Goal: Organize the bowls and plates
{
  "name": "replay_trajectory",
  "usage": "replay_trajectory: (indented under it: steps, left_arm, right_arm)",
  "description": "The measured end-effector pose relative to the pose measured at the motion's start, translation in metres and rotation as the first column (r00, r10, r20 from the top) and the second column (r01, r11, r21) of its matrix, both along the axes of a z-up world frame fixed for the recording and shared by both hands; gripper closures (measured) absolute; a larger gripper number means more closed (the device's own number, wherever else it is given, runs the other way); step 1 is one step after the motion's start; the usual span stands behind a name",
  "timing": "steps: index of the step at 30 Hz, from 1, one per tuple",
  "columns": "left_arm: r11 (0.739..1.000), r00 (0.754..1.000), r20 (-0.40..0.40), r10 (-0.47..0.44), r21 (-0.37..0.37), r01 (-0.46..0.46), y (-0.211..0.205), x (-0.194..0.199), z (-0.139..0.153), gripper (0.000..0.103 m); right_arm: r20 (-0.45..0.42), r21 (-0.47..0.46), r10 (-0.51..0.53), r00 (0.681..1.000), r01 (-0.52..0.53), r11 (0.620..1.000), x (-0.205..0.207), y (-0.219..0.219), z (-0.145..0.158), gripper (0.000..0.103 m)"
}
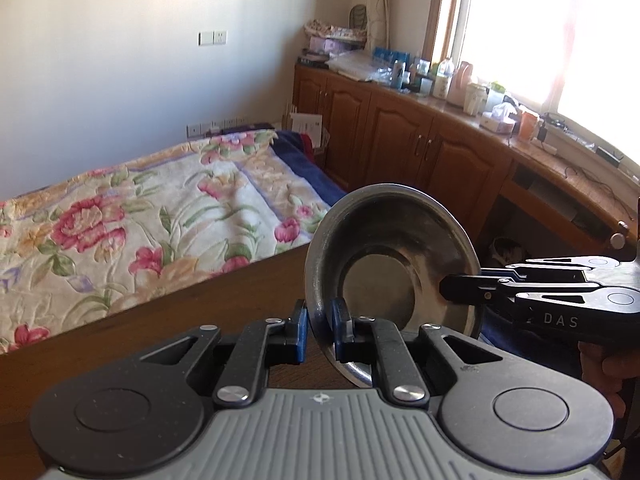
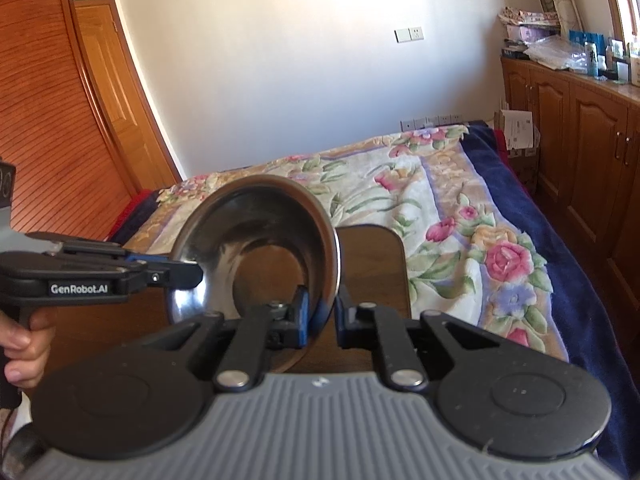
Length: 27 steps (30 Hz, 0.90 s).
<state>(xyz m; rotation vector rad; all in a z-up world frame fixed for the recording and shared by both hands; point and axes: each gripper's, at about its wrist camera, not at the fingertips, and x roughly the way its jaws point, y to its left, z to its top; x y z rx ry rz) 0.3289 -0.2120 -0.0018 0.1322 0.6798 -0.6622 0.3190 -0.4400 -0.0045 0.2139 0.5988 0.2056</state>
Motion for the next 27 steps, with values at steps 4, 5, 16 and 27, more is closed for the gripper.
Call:
replay_trajectory:
  steps: [4, 5, 16, 27]
  left_arm:
    - [1.0, 1.0, 0.023, 0.001, -0.012, 0.0, 0.01, -0.015, 0.013, 0.089]
    - [1.0, 1.0, 0.027, 0.002, -0.013, -0.002, 0.013, -0.018, 0.016, 0.089]
    - [1.0, 0.998, 0.056, 0.009, -0.019, -0.008, 0.045, -0.067, 0.031, 0.089]
    - [0.999, 0.998, 0.059, 0.001, -0.044, 0.001, 0.076, -0.115, 0.029, 0.089]
  right_arm:
    - [0.027, -0.011, 0.0, 1.0, 0.0, 1.0, -0.009, 0.005, 0.014, 0.088]
    - [0.034, -0.015, 0.002, 0.999, -0.002, 1.0, -0.011, 0.007, 0.018, 0.088]
    - [0.073, -0.034, 0.034, 0.997, -0.031, 0.999, -0.043, 0.027, 0.039, 0.089]
    - [0.071, -0.048, 0.055, 0.996, -0.052, 0.997, -0.08, 0.047, 0.04, 0.089]
